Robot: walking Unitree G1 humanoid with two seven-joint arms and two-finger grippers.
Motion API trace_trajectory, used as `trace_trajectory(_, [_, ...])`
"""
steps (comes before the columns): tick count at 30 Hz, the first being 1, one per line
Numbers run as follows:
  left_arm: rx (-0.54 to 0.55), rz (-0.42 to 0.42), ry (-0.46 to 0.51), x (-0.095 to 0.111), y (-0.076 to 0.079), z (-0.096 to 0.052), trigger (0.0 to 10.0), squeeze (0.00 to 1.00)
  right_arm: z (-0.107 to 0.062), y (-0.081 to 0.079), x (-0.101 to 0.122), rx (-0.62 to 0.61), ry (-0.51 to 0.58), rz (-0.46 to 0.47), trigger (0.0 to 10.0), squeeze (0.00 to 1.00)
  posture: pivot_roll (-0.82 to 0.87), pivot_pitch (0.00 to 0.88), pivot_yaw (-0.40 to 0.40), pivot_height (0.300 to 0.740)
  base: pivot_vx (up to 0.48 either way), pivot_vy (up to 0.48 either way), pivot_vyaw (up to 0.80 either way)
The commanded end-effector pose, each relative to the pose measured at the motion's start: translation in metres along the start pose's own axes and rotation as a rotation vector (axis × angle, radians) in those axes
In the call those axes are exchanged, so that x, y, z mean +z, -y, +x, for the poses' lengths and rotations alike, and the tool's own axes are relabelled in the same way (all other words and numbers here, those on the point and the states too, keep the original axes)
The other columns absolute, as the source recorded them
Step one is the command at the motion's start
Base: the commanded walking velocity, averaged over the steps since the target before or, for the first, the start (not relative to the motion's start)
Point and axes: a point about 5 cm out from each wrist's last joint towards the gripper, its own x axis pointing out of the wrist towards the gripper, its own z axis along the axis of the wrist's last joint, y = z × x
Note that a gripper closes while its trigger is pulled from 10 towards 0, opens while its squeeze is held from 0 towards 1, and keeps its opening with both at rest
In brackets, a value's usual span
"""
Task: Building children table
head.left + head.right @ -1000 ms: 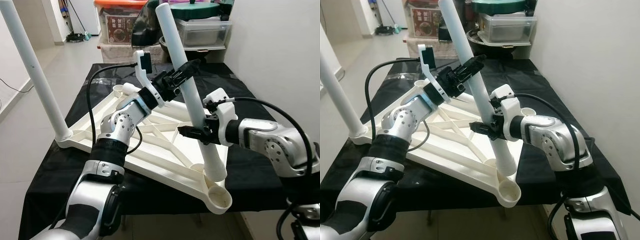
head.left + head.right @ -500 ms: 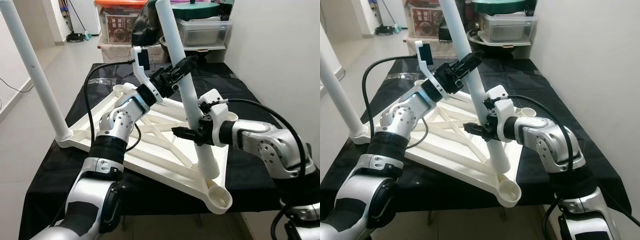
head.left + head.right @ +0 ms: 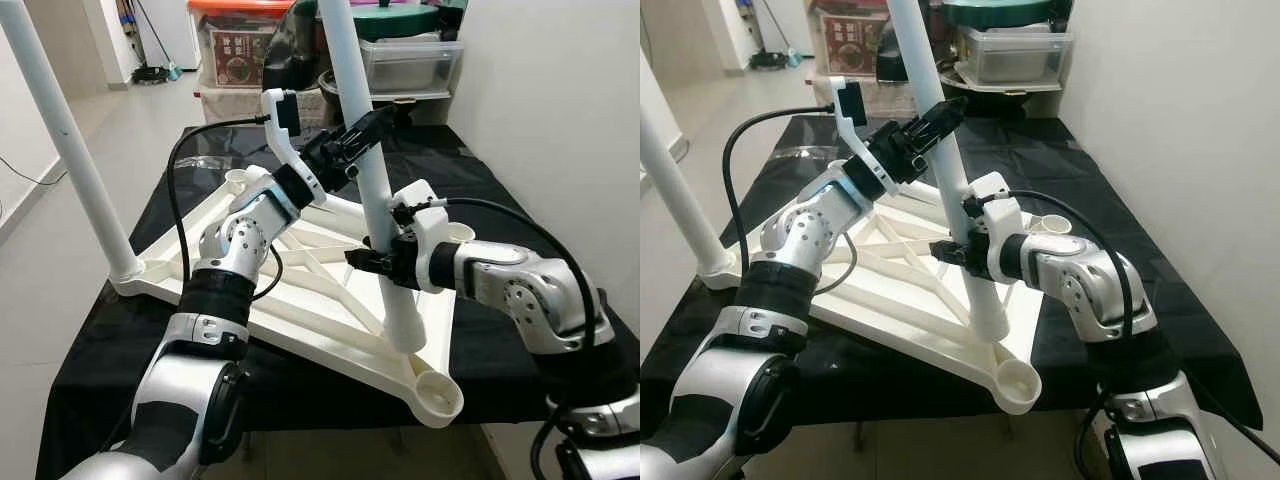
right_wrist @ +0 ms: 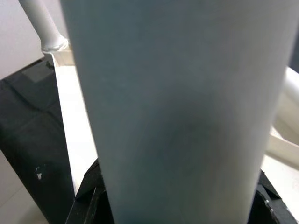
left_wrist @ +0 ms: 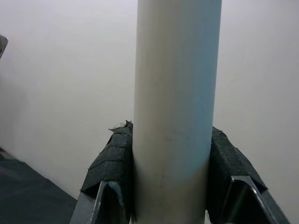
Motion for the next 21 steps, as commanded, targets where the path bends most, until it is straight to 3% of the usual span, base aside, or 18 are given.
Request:
trace_trajectory(1, [-0.016, -0.041, -0.007, -0.002, 0.001, 0.002, 10.0, 0.00, -0.009, 0.023, 0.009, -0.145, 0.061, 0.036, 0.0, 0.00, 0.04, 0.000, -0.024, 0.740, 0.000, 0.000, 0.00])
trace_trajectory(3, [0.012, -0.046, -0.021, -0.005, -0.001, 0.001, 10.0, 0.00, -0.011, 0.025, 0.016, -0.145, 0.111, 0.043, 0.0, 0.00, 0.04, 0.000, -0.024, 0.740, 0.000, 0.000, 0.00])
trace_trajectory(4, [0.035, -0.039, -0.030, -0.007, -0.003, 0.000, 10.0, 1.00, -0.012, 0.024, 0.020, -0.140, 0.142, 0.045, 0.0, 0.00, 0.04, 0.000, -0.024, 0.740, 0.000, 0.000, 0.00])
trace_trajectory(11, [0.058, -0.007, -0.034, -0.007, -0.005, -0.001, 10.0, 1.00, -0.016, 0.026, 0.025, -0.133, 0.182, 0.056, 0.0, 0.00, 0.04, 0.000, -0.027, 0.740, 0.000, 0.000, 0.00])
trace_trajectory(12, [0.063, 0.005, -0.020, -0.004, -0.006, -0.002, 10.0, 0.00, -0.019, 0.030, 0.028, -0.150, 0.197, 0.060, 0.0, 0.00, 0.04, 0.000, -0.026, 0.740, 0.000, 0.000, 0.00])
trace_trajectory(16, [0.061, 0.010, 0.014, 0.002, -0.006, -0.003, 10.0, 0.00, -0.025, 0.040, 0.034, -0.205, 0.244, 0.061, 0.0, 0.00, 0.04, 0.000, -0.026, 0.740, 0.000, 0.000, 0.00])
trace_trajectory(19, [0.081, 0.007, 0.023, 0.005, -0.007, -0.006, 10.0, 0.00, -0.037, 0.059, 0.049, -0.342, 0.393, 0.084, 0.0, 0.00, 0.05, 0.000, -0.030, 0.740, 0.000, 0.000, 0.00])
trace_trajectory(21, [0.081, 0.007, 0.023, 0.005, -0.007, -0.006, 10.0, 0.00, -0.037, 0.059, 0.049, -0.342, 0.393, 0.084, 0.0, 0.00, 0.05, 0.000, -0.030, 0.740, 0.000, 0.000, 0.00])
